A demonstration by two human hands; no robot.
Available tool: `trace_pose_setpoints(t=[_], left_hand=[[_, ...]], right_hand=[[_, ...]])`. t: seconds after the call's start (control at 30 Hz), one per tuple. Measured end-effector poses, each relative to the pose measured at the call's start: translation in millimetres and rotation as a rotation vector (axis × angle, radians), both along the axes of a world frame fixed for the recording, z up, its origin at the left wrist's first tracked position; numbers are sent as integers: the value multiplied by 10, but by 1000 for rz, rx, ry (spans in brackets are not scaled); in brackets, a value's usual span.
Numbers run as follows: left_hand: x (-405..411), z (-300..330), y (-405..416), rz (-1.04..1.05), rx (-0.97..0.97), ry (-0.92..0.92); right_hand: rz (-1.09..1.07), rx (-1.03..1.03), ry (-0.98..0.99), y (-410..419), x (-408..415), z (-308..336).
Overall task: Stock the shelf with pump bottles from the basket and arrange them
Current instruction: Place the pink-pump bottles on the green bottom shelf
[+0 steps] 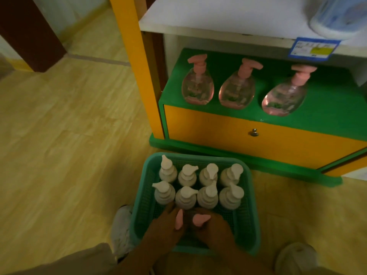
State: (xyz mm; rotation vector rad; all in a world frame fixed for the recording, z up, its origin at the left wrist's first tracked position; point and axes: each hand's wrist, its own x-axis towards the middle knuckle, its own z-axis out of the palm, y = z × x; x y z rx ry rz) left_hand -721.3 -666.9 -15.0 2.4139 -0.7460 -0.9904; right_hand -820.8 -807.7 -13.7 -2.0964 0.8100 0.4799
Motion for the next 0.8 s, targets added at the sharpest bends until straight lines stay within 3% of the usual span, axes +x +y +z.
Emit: trace_pose_setpoints(t=[0.23,0.33,0.5,0.67,0.8], left_hand=[[342,854,9,-146,-71,-157],[447,1403,-144,-166,-174,-218],[477,2182,-596,-76,-434,-319],[423,2767,-1118,112,-599,-175],[345,2988,-1438,66,-648,-92]], right_hand=[[113,25,-140,-349,-19,712],[242,-63,-228,-562,49,1095],[61,-106,-371,-1041,55,1941],[-97,-3,-631,-1533,-13,2572],[-185,10,-736,-1900,-130,2756]])
